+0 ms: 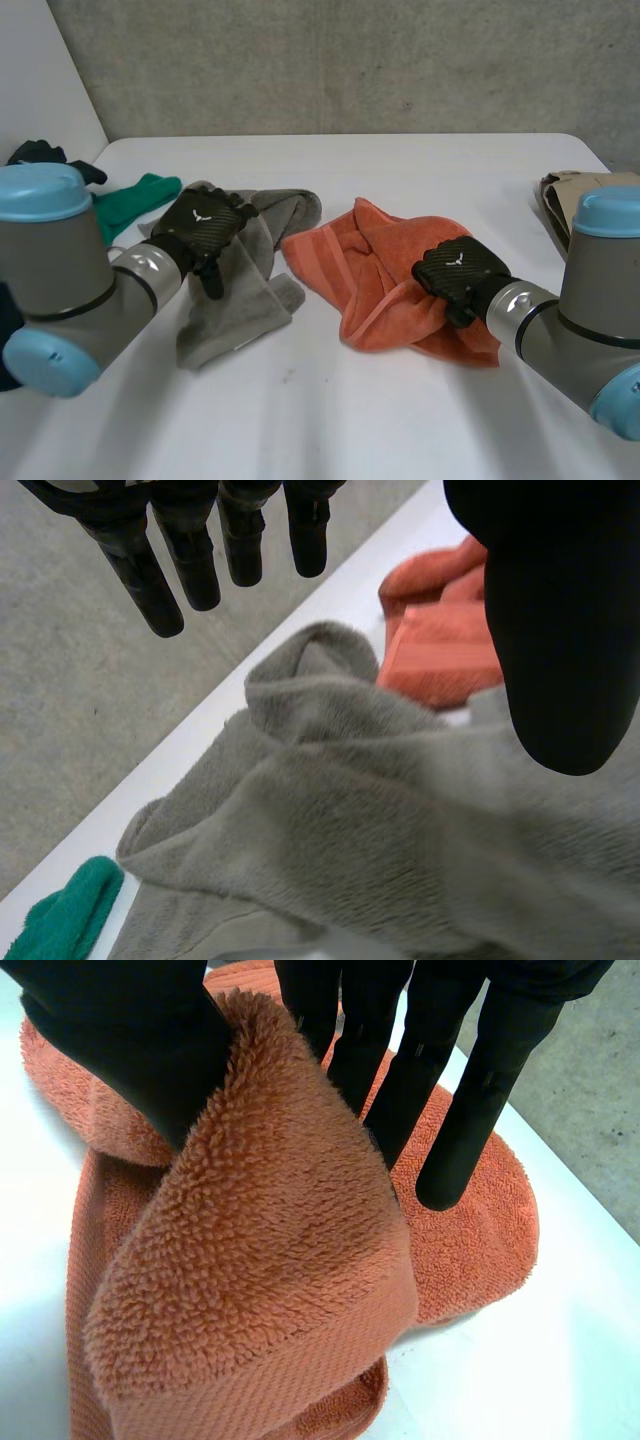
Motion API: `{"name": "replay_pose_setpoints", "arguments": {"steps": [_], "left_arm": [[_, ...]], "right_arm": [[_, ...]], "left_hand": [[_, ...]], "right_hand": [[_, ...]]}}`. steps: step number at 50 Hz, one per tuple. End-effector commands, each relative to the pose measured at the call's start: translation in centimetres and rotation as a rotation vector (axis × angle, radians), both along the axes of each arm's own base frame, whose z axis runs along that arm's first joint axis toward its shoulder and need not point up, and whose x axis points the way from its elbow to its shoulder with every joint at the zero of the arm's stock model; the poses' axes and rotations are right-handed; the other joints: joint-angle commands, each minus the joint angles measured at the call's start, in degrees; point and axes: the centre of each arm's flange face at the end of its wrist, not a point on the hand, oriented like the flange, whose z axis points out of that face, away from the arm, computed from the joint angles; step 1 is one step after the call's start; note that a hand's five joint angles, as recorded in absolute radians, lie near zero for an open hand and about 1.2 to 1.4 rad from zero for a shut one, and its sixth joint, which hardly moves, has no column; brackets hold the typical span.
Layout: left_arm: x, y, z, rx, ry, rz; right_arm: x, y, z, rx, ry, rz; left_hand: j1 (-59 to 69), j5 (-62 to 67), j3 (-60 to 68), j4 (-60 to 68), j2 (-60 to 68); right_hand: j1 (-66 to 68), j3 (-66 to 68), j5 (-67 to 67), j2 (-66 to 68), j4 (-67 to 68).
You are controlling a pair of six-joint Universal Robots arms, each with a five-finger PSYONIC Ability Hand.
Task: Fold the laundry.
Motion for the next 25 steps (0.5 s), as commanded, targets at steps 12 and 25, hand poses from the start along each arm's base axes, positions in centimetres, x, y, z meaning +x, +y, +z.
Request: {"name": "replay_pose_setpoints", "arguments": {"steps": [12,25], "left_arm": [[-0.8,-8.3,-5.7,0.010,-0.103,-0.007],[3.1,-14.0,6.4,-0.424,-0.006,0.330]], "right_arm": [[-0.5,-1.0,-1.0,-0.012,0.010,-0.028],[-1.2,-2.1,-0.5,-0.056,0.010,-0.056]], "left_hand": [[44.2,42.6,43.3,43.7,43.5],[68.8,67.2,67.9,68.3,68.2]], "right_hand": [[16.4,12.1,13.8,12.8,11.5],[16.4,12.1,13.8,12.8,11.5]]}}
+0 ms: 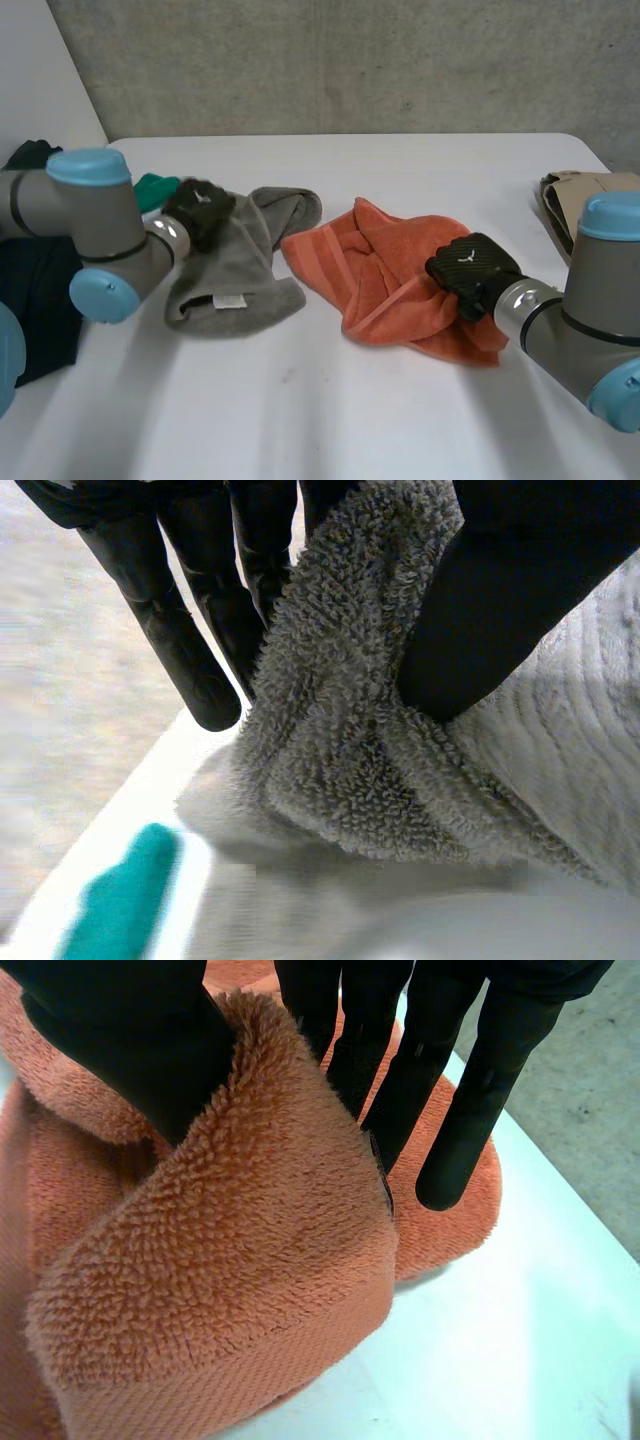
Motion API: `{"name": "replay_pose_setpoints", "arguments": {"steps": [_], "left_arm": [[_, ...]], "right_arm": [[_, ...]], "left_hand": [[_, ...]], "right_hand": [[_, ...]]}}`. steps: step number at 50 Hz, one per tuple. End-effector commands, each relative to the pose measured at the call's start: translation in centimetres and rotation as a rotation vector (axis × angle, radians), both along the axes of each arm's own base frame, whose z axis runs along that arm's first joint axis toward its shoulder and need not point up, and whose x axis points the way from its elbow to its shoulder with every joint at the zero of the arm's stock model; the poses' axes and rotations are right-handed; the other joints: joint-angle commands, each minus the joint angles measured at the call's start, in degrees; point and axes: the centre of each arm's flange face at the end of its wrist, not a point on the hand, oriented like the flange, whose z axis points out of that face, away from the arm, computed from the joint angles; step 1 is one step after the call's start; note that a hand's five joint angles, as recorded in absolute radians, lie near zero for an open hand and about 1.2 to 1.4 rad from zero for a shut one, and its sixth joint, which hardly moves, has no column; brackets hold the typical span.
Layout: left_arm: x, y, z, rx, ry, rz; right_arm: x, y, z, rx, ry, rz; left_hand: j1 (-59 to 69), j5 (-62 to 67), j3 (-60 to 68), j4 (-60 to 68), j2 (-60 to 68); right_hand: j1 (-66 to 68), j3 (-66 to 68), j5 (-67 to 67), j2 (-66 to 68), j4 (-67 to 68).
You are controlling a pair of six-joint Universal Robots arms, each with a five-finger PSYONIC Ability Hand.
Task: Fold the laundry.
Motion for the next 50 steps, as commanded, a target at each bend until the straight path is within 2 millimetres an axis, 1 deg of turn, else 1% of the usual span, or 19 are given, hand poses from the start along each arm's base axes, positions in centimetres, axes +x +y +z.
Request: {"name": "replay_pose_setpoints", "arguments": {"steps": [1,4,5,8,11,14,15,16,18,19,23,30,34,37,41,42,45,46,50], "left_arm": [[5.2,-4.9,12.3,-0.455,0.128,0.310],[7.7,-5.9,16.3,-0.604,0.176,0.426],[9.1,-6.4,18.1,-0.670,0.192,0.491],[10.4,-6.7,19.0,-0.697,0.182,0.533],[10.9,-7.1,17.5,-0.647,0.125,0.530],[10.9,-7.1,15.0,-0.565,0.078,0.517],[10.6,-6.8,13.5,-0.516,0.063,0.500],[10.5,-6.6,12.8,-0.494,0.057,0.486],[9.7,-6.0,11.1,-0.444,0.035,0.440],[8.8,-5.1,9.6,-0.397,0.016,0.386],[7.1,-2.5,7.2,-0.326,-0.030,0.272],[4.5,2.8,5.6,-0.238,-0.022,0.160],[1.4,6.6,4.1,-0.155,0.031,-0.014],[-0.3,8.3,3.2,-0.102,0.061,-0.109],[-2.4,10.6,2.1,-0.006,0.106,-0.214],[-3.0,11.3,1.9,0.026,0.124,-0.229],[-4.0,12.3,1.5,0.076,0.152,-0.241],[-4.6,12.8,1.2,0.102,0.171,-0.239],[-5.9,13.5,0.2,0.161,0.221,-0.207]], "right_arm": [[-0.2,-0.3,0.5,-0.024,-0.009,-0.009],[-0.1,-0.2,0.6,-0.029,-0.012,-0.006],[0.0,-0.1,0.6,-0.030,-0.014,-0.002],[0.1,0.2,0.6,-0.030,-0.014,0.004],[0.2,0.4,0.8,-0.033,-0.018,0.009],[0.2,0.4,1.1,-0.038,-0.027,0.010],[0.2,0.5,1.3,-0.042,-0.032,0.011],[0.2,0.5,1.4,-0.045,-0.033,0.010],[0.3,0.6,1.7,-0.051,-0.038,0.015],[0.2,0.7,1.9,-0.054,-0.041,0.016],[0.2,0.8,2.6,-0.072,-0.051,0.020],[0.0,1.3,4.1,-0.092,-0.057,0.026],[-0.3,2.1,5.7,-0.078,-0.072,0.047],[-0.3,2.6,6.8,-0.077,-0.091,0.069],[0.1,3.8,9.5,-0.086,-0.169,0.109],[0.5,4.3,11.1,-0.101,-0.227,0.123],[1.0,4.9,13.6,-0.121,-0.331,0.135],[1.2,5.4,15.1,-0.134,-0.393,0.144],[1.4,6.7,18.3,-0.140,-0.519,0.177]], "left_hand": [[17.2,16.6,12.8,11.4,11.7],[17.2,16.6,12.8,11.4,11.7],[17.2,16.6,12.8,11.4,11.7],[17.2,16.6,12.8,11.4,11.7],[17.2,16.6,12.8,11.4,11.7],[17.2,16.6,12.8,11.4,11.7],[17.2,16.6,12.8,11.4,11.7],[8.0,7.4,3.6,2.3,2.6],[-24.2,-24.8,-28.6,-29.9,-29.6],[-52.8,-53.4,-57.2,-58.6,-58.3],[-52.8,-53.4,-57.2,-58.6,-58.3],[-52.8,-53.4,-57.2,-58.6,-58.3],[-52.8,-53.4,-57.2,-58.6,-58.3],[-52.8,-53.4,-57.2,-58.6,-58.3],[-52.8,-53.4,-57.2,-58.6,-58.3],[-52.8,-53.4,-57.2,-58.6,-58.3],[-52.8,-53.4,-57.2,-58.6,-58.3],[-52.8,-53.4,-57.2,-58.6,-58.3],[-52.8,-53.4,-57.2,-58.6,-58.3]], "right_hand": [[16.4,11.9,13.8,12.8,11.5],[16.4,11.9,13.8,12.8,11.5],[16.4,11.9,13.8,12.8,11.5],[16.4,11.9,13.8,12.8,11.5],[16.4,11.9,13.8,12.8,11.5],[16.4,11.9,13.8,12.8,11.5],[16.4,11.9,13.8,12.8,11.5],[16.4,11.9,13.8,12.8,11.5],[16.4,11.9,13.8,12.8,11.5],[16.4,11.9,13.8,12.8,11.5],[16.4,11.9,13.8,12.8,11.5],[16.4,11.9,13.8,12.8,11.5],[16.4,11.9,13.8,12.8,11.5],[16.4,11.9,13.8,12.8,11.5],[16.4,11.9,13.8,12.8,11.5],[16.4,11.9,13.8,12.8,11.5],[16.4,11.9,13.8,12.8,11.5],[16.4,11.9,13.8,12.8,11.5],[16.4,11.9,13.8,12.8,11.5]]}}
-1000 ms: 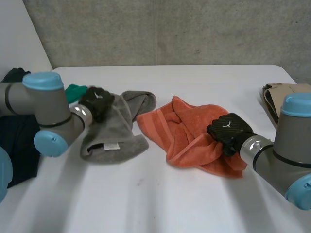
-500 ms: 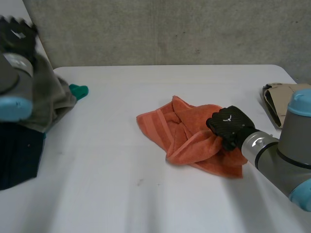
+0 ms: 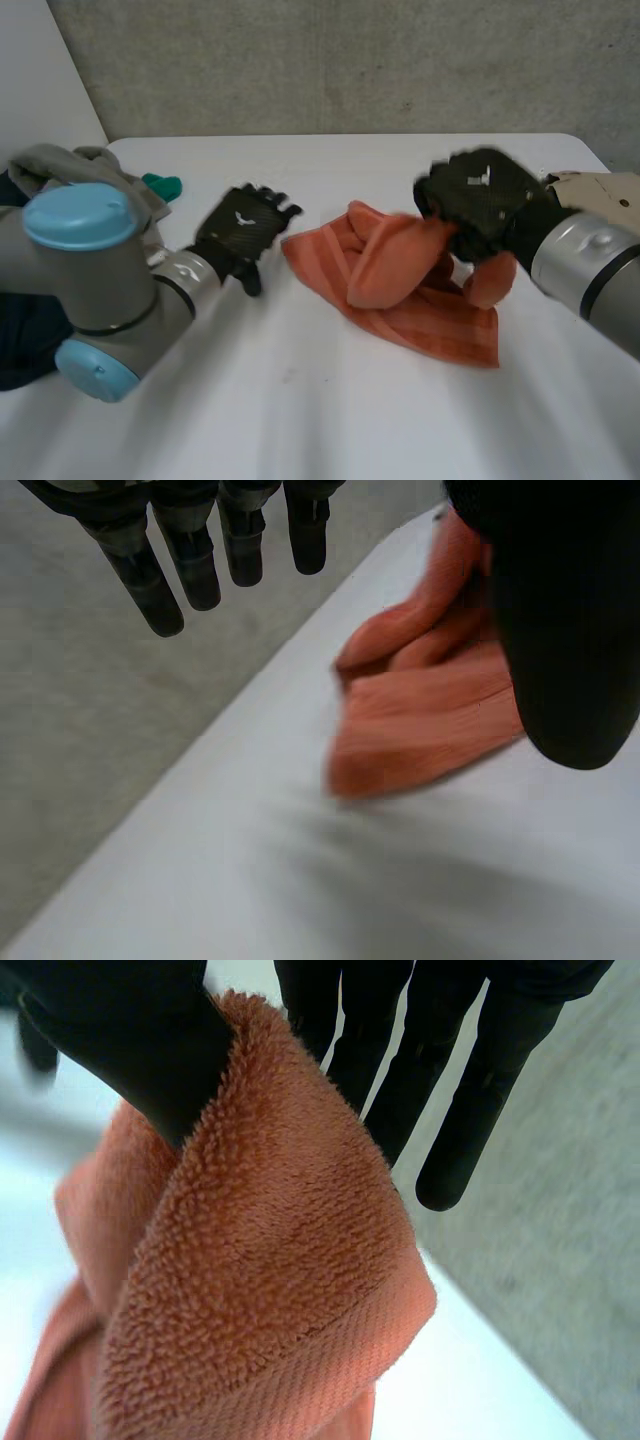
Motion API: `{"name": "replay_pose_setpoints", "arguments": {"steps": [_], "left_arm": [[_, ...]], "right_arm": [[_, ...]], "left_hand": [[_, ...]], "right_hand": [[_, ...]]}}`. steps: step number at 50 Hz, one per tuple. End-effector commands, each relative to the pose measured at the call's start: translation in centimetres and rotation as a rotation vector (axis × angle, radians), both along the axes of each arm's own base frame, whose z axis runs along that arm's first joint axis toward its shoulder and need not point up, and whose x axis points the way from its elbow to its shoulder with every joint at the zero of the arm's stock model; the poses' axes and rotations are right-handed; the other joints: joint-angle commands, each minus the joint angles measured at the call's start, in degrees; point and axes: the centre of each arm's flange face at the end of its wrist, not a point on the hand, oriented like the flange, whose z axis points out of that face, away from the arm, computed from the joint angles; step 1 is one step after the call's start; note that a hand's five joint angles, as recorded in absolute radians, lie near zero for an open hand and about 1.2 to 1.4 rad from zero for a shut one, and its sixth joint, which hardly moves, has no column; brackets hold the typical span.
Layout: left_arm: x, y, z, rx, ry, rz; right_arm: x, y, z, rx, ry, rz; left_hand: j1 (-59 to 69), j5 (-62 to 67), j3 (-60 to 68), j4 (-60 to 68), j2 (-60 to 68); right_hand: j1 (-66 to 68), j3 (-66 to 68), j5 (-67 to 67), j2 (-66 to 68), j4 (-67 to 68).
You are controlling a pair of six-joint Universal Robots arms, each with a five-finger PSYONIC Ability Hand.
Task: Fold the laundry.
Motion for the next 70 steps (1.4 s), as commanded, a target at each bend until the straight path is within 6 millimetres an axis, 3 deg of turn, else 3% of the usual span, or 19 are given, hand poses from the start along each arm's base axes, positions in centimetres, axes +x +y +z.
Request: {"name": "replay_pose_setpoints", "arguments": {"steps": [1,12,21,22,23,25,26,30,31,33,35,39,44,50,58,61,65,66,70], "left_arm": [[-2.6,1.6,-1.7,0.130,0.075,0.029],[-6.3,4.3,-3.5,0.273,0.148,0.044],[-8.0,7.6,-3.5,0.428,0.254,-0.001],[-8.0,7.6,-3.3,0.443,0.274,0.003],[-7.8,7.4,-2.6,0.471,0.323,0.021],[-7.3,6.8,-1.7,0.495,0.376,0.054],[-7.0,6.4,-1.2,0.508,0.405,0.073],[-4.0,3.9,3.2,0.506,0.566,0.186],[-2.3,2.7,5.7,0.467,0.640,0.227],[-0.6,1.8,8.5,0.405,0.706,0.253],[1.6,1.2,12.2,0.302,0.777,0.272],[3.9,1.7,16.8,0.150,0.830,0.260],[4.9,2.4,18.8,0.045,0.786,0.253],[4.4,2.5,16.9,0.039,0.660,0.254],[2.8,3.5,4.9,0.297,0.308,0.326],[2.5,4.7,2.7,0.355,0.240,0.318],[1.6,6.7,1.1,0.404,0.189,0.270],[1.5,7.1,1.1,0.405,0.182,0.259],[2.3,6.3,2.5,0.343,0.191,0.293]], "right_arm": [[0.7,2.5,6.2,-0.020,-0.249,0.072],[0.5,6.2,10.3,-0.064,-0.375,0.217],[0.0,5.8,11.1,-0.057,-0.451,0.202],[0.0,5.5,11.1,-0.061,-0.453,0.196],[-0.3,5.0,11.1,-0.069,-0.457,0.180],[-0.6,4.0,11.0,-0.077,-0.456,0.153],[-0.8,3.4,10.8,-0.076,-0.454,0.135],[-2.2,0.2,10.4,-0.091,-0.445,0.052],[-2.8,-1.1,10.3,-0.093,-0.438,0.022],[-3.4,-2.3,9.9,-0.088,-0.428,-0.006],[-4.2,-3.8,9.5,-0.086,-0.409,-0.042],[-4.6,-5.3,8.5,-0.073,-0.367,-0.072],[-4.8,-6.8,6.3,-0.034,-0.305,-0.122],[-4.1,-7.9,1.6,0.047,-0.183,-0.155],[-3.3,-9.3,-8.3,0.106,0.154,-0.123],[-3.6,-9.1,-10.6,0.125,0.268,-0.103],[-4.2,-8.4,-12.2,0.149,0.416,-0.077],[-4.4,-8.5,-12.1,0.153,0.419,-0.101],[-4.7,-9.2,-10.3,0.115,0.358,-0.199]], "left_hand": [[-0.6,-2.8,-2.1,-1.6,-1.9],[-0.6,-2.8,-2.1,-1.6,-1.9],[-0.6,-2.8,-2.1,-1.6,-1.9],[7.3,5.1,5.8,6.3,6.0],[32.0,29.8,30.5,31.0,30.7],[63.6,61.4,62.1,62.6,62.3],[69.4,67.2,67.9,68.4,68.1],[69.4,67.2,67.9,68.4,68.1],[69.4,67.2,67.9,68.4,68.1],[69.4,67.2,67.9,68.4,68.1],[69.4,67.2,67.9,68.4,68.1],[69.4,67.2,67.9,68.4,68.1],[69.4,67.2,67.9,68.4,68.1],[69.4,67.2,67.9,68.4,68.1],[69.4,67.2,67.9,68.4,68.1],[69.4,67.2,67.9,68.4,68.1],[24.0,21.8,22.4,22.9,22.7],[13.9,11.7,12.4,12.9,12.6],[1.7,-0.5,0.2,0.7,0.4]], "right_hand": [[16.4,11.9,13.8,12.8,11.4],[16.4,11.9,13.8,12.8,11.4],[16.4,11.9,13.8,12.8,11.4],[16.4,11.9,13.8,12.8,11.4],[16.4,11.9,13.8,12.8,11.4],[16.4,11.9,13.8,12.8,11.4],[16.4,11.9,13.8,12.8,11.4],[16.4,11.9,13.8,12.8,11.4],[16.4,11.9,13.8,12.8,11.4],[16.4,11.9,13.8,12.8,11.4],[16.4,11.9,13.8,12.8,11.4],[16.4,11.9,13.8,12.8,11.4],[16.4,11.9,13.8,12.8,11.4],[16.4,11.9,13.8,12.8,11.4],[16.4,11.9,13.8,12.8,11.4],[10.1,5.6,7.6,6.6,5.2],[-18.1,-22.6,-20.6,-21.7,-23.0],[-32.8,-37.3,-35.3,-36.4,-37.7],[-50.6,-55.1,-53.1,-54.1,-55.5]]}}
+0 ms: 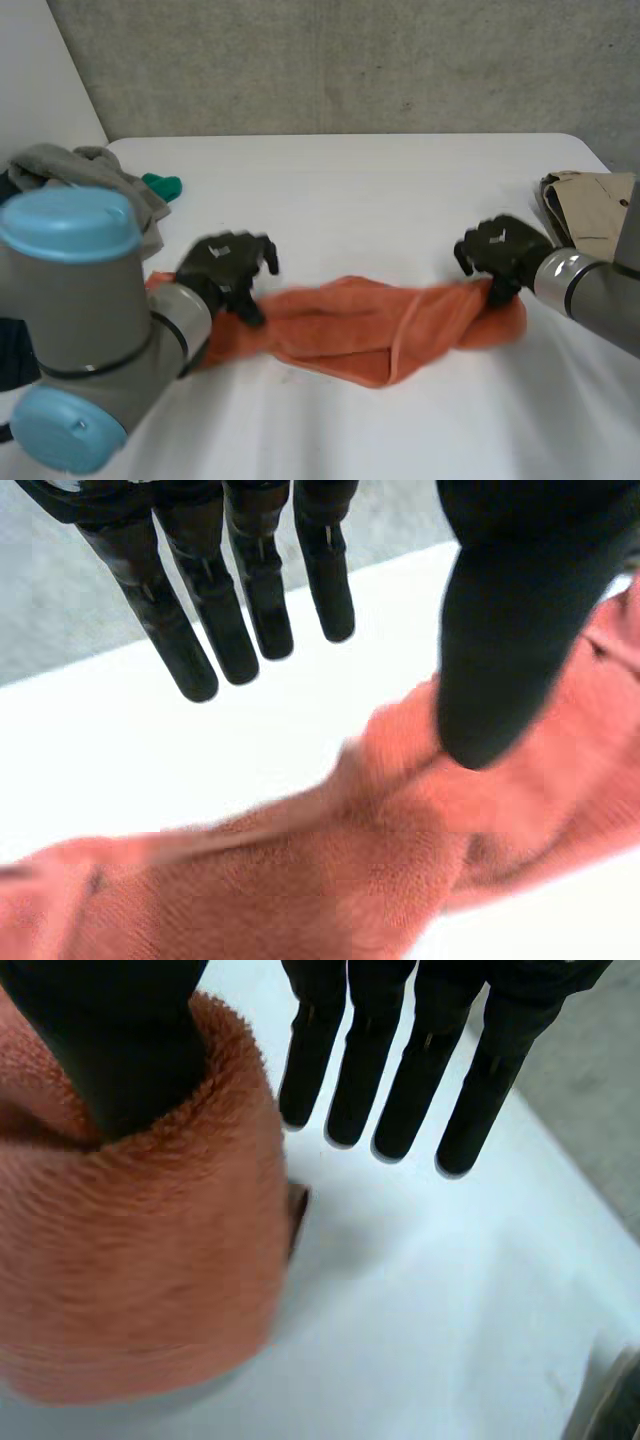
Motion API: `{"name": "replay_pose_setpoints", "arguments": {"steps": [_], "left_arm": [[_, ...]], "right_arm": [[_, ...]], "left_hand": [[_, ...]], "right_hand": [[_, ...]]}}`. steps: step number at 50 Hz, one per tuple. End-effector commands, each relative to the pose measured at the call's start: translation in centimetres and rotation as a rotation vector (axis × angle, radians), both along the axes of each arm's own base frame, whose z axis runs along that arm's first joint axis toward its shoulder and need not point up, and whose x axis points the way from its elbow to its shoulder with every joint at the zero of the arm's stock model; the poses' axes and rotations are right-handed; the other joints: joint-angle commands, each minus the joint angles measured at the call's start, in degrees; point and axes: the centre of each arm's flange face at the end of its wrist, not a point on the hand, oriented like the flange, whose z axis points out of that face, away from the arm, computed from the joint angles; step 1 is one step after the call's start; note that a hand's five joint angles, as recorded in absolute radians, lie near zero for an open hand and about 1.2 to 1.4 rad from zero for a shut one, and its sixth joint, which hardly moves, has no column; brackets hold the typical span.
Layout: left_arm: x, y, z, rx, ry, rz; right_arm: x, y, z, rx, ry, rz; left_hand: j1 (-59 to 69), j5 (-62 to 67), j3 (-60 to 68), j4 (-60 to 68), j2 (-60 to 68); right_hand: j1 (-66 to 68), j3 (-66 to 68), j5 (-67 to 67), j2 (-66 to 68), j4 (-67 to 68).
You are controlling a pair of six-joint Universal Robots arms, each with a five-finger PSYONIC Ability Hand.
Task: Fold the laundry.
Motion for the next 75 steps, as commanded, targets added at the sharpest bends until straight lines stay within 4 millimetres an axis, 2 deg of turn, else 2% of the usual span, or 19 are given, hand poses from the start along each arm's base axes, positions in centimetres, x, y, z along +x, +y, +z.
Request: {"name": "replay_pose_setpoints", "arguments": {"steps": [1,8,15,27,34,38,42,49,54,56,59,60,63,64,66,67,70,73,75], "left_arm": [[0.7,0.2,1.5,-0.061,-0.018,0.021],[4.7,-1.4,5.5,-0.195,-0.049,0.167],[7.6,-1.5,4.9,-0.188,-0.122,0.243],[9.0,-4.2,-1.2,-0.044,-0.321,0.221],[8.9,-5.8,-3.4,0.000,-0.334,0.223],[8.5,-6.6,-4.0,-0.017,-0.318,0.212],[8.2,-7.2,-4.6,-0.034,-0.314,0.208],[8.2,-9.1,-3.8,-0.116,-0.297,0.259],[7.9,-10.6,-2.5,-0.201,-0.270,0.277],[7.4,-12.1,-1.2,-0.267,-0.247,0.284],[7.0,-13.5,0.6,-0.339,-0.214,0.291],[6.7,-14.6,2.3,-0.401,-0.184,0.297],[5.9,-16.5,6.2,-0.539,-0.113,0.304],[5.6,-17.5,9.3,-0.643,-0.059,0.312],[5.6,-18.4,12.6,-0.754,0.002,0.326],[5.7,-19.0,15.8,-0.860,0.075,0.346],[6.2,-19.3,20.8,-0.997,0.244,0.362],[6.4,-18.9,22.4,-1.015,0.329,0.353],[6.6,-18.6,22.2,-0.972,0.374,0.347]], "right_arm": [[-0.8,-0.6,2.0,-0.061,-0.009,-0.113],[-0.8,0.9,7.3,-0.146,-0.084,-0.113],[-0.3,2.7,8.4,-0.050,-0.049,-0.065],[1.0,5.4,6.2,0.065,0.203,0.068],[0.7,5.0,6.4,0.057,0.198,0.055],[0.7,4.6,6.2,0.054,0.171,0.050],[0.6,4.5,4.4,0.096,0.178,0.051],[0.7,3.5,1.5,0.150,0.190,0.044],[1.7,2.7,-0.1,0.148,0.152,0.033],[2.6,1.8,-0.4,0.111,0.137,0.030],[3.1,-0.1,1.1,0.006,0.104,-0.006],[3.3,-1.7,2.9,-0.089,0.055,-0.061],[3.6,-4.1,7.0,-0.275,-0.063,-0.148],[3.6,-5.4,9.9,-0.403,-0.154,-0.195],[3.6,-6.4,12.7,-0.528,-0.249,-0.232],[3.5,-6.9,15.1,-0.636,-0.338,-0.252],[3.2,-6.7,19.1,-0.805,-0.493,-0.242],[3.4,-6.0,19.9,-0.858,-0.556,-0.200],[3.6,-5.1,19.1,-0.844,-0.552,-0.139]], "left_hand": [[-23.8,-26.7,-27.1,-26.7,-26.2],[-24.9,-27.7,-28.1,-27.7,-27.2],[-24.4,-27.2,-27.6,-27.2,-26.7],[-23.5,-26.4,-26.7,-26.4,-25.9],[-22.5,-25.4,-25.7,-25.4,-24.9],[-13.4,-16.3,-16.7,-16.3,-15.8],[-3.0,-5.9,-6.3,-5.9,-5.4],[43.1,40.2,39.8,40.2,40.7],[44.9,42.1,41.7,42.1,42.5],[44.9,42.1,41.7,42.1,42.5],[44.9,42.1,41.7,42.1,42.5],[44.9,42.1,41.7,42.1,42.5],[44.9,42.1,41.7,42.1,42.5],[44.9,42.1,41.7,42.1,42.5],[44.9,42.1,41.7,42.1,42.5],[44.9,42.1,41.7,42.1,42.5],[44.9,42.1,41.7,42.1,42.5],[44.9,42.1,41.7,42.1,42.5],[44.9,42.1,41.7,42.1,42.5]], "right_hand": [[-28.8,-29.1,-28.9,-28.6,-29.6],[-30.3,-30.6,-30.4,-30.1,-31.1],[-30.3,-30.6,-30.4,-30.1,-31.1],[-27.6,-27.9,-27.7,-27.4,-28.4],[-27.6,-27.9,-27.7,-27.4,-28.4],[-22.8,-23.0,-22.9,-22.5,-23.6],[-22.8,-23.0,-22.9,-22.5,-23.5],[-21.3,-21.5,-21.3,-21.0,-22.0],[-8.7,-8.9,-8.8,-8.4,-9.5],[39.4,39.1,39.3,39.6,38.6],[39.7,39.4,39.6,39.9,38.9],[39.7,39.4,39.6,39.9,38.9],[39.7,39.4,39.6,39.9,38.9],[39.7,39.4,39.6,39.9,38.9],[39.7,39.4,39.6,39.9,38.9],[39.7,39.4,39.6,39.9,38.9],[39.7,39.4,39.6,39.9,38.9],[39.7,39.4,39.6,39.9,38.9],[39.7,39.4,39.6,39.9,38.9]]}}
